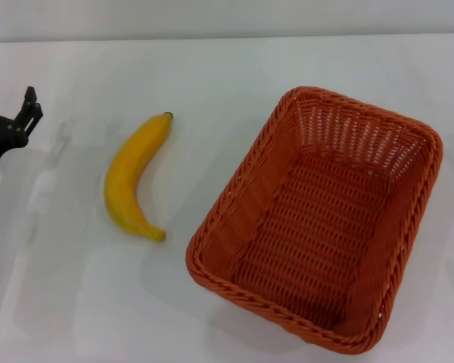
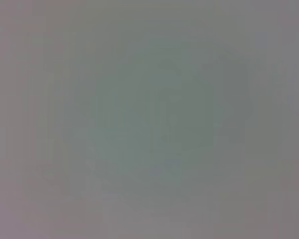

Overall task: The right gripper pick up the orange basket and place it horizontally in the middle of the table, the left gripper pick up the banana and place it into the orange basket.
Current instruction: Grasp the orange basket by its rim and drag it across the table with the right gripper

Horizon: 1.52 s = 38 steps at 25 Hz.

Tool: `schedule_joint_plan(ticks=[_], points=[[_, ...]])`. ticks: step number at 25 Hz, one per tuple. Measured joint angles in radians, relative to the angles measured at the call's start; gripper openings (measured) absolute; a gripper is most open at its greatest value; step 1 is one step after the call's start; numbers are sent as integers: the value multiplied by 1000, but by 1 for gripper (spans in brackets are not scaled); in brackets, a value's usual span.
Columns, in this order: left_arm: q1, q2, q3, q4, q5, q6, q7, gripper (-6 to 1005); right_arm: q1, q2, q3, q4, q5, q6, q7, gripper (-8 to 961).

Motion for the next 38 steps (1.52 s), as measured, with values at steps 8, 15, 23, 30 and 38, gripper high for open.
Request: schedule_joint_plan(ticks=[8,15,23,30,38], points=[[3,-1,0,0,0,0,0,871,0,0,0,3,-2,-1,-1,832],[5,-2,0,0,0,0,0,871,-4,-1,-6,-44,-6,-51,147,831],[10,-3,0,0,6,1,-2,871,22,-91,-80,-209,-12,-310,775,831],[7,-3,0,0,7,2,-12,870,145,-230,-117,-215,-138,-485,1168,831],[-3,0,0,0,9,3,-29,870,299,-353,-118,-305,-507,-561,1361,831]])
